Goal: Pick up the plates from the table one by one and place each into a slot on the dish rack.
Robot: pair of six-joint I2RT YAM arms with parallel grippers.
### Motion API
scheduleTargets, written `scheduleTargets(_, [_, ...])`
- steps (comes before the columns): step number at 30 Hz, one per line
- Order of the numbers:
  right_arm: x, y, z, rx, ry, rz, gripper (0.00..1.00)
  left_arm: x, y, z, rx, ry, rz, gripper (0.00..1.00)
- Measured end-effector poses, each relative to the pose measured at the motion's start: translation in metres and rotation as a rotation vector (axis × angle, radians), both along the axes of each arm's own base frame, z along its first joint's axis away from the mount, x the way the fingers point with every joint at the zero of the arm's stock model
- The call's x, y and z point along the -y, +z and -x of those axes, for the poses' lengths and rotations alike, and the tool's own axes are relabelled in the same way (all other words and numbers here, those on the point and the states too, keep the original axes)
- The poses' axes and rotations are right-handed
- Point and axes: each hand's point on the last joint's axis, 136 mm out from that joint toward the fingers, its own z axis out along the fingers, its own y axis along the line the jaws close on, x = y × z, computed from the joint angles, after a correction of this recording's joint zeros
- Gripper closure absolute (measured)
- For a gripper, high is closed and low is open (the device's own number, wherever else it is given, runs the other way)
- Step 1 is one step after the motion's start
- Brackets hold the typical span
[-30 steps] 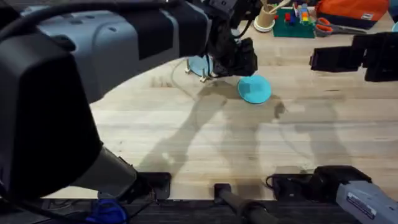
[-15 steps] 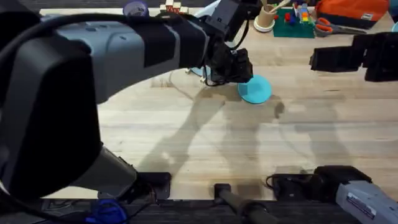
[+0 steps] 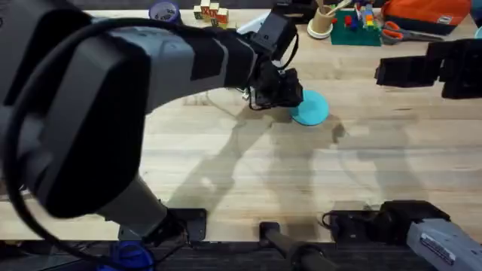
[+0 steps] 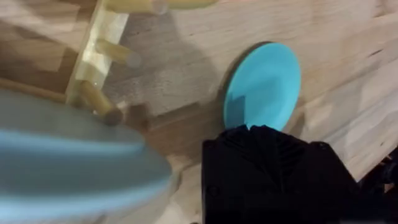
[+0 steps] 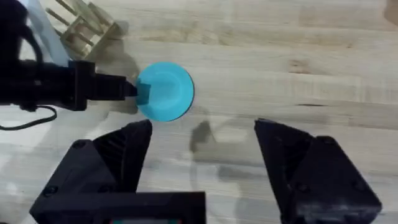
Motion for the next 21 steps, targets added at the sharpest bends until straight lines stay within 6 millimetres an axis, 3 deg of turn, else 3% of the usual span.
scheduleTargets(15, [0.0,0.0,0.0,0.0,0.0,0.0,0.008,0.001,-0.026,0.009,-0.081,-0.019,-0.014,0.96])
scheduleTargets(21, [0.0,0.0,0.0,0.0,0.0,0.0,0.009,0.007,-0.027,0.01,-0.103,-0.034,0.006,0.96])
